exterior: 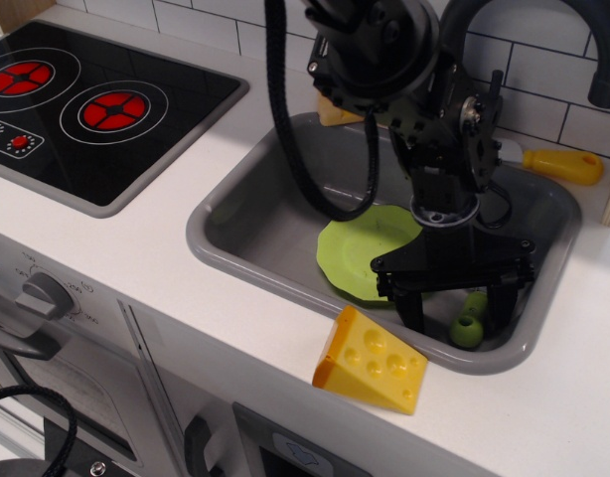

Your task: Put spatula on plate sink

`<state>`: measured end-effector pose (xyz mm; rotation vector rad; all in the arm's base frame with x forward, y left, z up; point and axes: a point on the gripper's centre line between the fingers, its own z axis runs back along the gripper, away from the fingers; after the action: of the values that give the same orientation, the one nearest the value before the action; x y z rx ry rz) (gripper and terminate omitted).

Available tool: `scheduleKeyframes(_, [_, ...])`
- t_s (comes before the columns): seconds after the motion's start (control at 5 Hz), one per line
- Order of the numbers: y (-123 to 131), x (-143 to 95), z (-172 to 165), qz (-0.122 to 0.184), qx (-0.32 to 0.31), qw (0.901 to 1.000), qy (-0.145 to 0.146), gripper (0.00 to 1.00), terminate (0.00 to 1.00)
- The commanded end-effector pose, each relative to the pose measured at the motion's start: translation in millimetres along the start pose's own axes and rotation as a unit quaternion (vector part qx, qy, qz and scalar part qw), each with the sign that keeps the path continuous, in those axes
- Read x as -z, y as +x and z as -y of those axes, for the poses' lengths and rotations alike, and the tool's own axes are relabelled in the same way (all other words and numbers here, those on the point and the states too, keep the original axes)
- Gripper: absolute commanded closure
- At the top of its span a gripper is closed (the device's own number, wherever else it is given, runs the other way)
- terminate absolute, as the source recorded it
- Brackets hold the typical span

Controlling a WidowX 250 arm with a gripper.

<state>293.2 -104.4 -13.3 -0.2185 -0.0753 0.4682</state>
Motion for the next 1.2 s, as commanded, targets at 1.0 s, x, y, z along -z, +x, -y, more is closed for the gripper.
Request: scheduleKeyframes(1.0, [15.4,-48.7,-3.7,0.004,0.016,0.9995,-0.026,1.0,0.0])
